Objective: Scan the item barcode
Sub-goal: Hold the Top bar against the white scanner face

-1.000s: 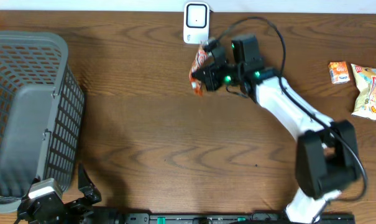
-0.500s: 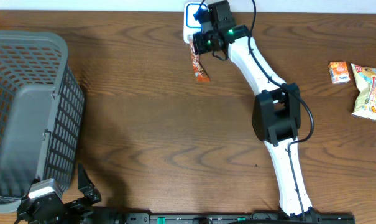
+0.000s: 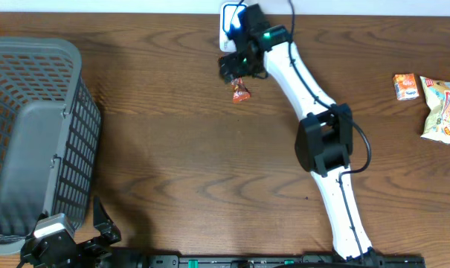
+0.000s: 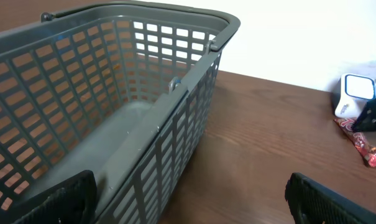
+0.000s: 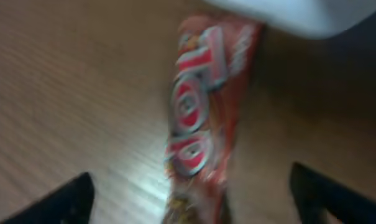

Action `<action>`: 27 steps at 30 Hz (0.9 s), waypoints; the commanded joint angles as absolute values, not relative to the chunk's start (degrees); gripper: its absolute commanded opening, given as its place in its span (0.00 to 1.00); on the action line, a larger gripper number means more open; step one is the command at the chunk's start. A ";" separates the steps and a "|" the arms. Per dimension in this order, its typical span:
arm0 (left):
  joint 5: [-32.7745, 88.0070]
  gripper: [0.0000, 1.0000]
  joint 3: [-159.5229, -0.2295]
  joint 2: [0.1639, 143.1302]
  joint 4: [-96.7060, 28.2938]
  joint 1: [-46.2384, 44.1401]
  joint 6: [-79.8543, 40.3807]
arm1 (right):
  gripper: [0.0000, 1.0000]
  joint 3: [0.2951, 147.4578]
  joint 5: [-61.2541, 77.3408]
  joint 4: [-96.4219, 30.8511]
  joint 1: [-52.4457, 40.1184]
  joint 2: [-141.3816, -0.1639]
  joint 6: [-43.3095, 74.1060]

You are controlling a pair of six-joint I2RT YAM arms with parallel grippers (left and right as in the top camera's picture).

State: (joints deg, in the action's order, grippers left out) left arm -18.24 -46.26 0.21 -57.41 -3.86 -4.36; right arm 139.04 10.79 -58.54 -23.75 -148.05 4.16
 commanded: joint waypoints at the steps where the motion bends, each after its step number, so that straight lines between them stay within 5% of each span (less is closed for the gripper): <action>1: -19.53 0.98 -42.11 0.19 -62.96 -3.66 -8.40 | 0.99 138.39 5.37 -59.35 -26.96 -147.17 3.99; 6: -19.53 0.98 -42.11 0.19 -62.96 -3.66 -8.43 | 0.98 134.23 -1.32 -57.49 -28.93 -150.15 4.40; 10: -19.53 0.98 -42.11 0.19 -62.96 -3.66 -8.40 | 0.84 132.18 -3.57 -57.21 -28.47 -151.74 6.94; 17: -19.53 0.98 -42.11 0.19 -62.96 -3.66 -8.43 | 0.76 131.07 -3.36 -57.45 -26.85 -151.85 8.14; 24: -19.55 0.98 -42.11 0.21 -62.96 -3.66 -8.40 | 0.84 126.19 -3.29 -55.37 -24.27 -151.85 8.14; 27: -19.53 0.98 -42.11 0.19 -62.96 -3.66 -8.43 | 0.99 125.82 -3.31 -55.22 -23.53 -151.83 9.21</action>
State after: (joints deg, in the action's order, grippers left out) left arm -18.24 -46.28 0.21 -57.41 -3.86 -4.38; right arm 129.47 -2.39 -53.93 -25.50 -147.74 7.40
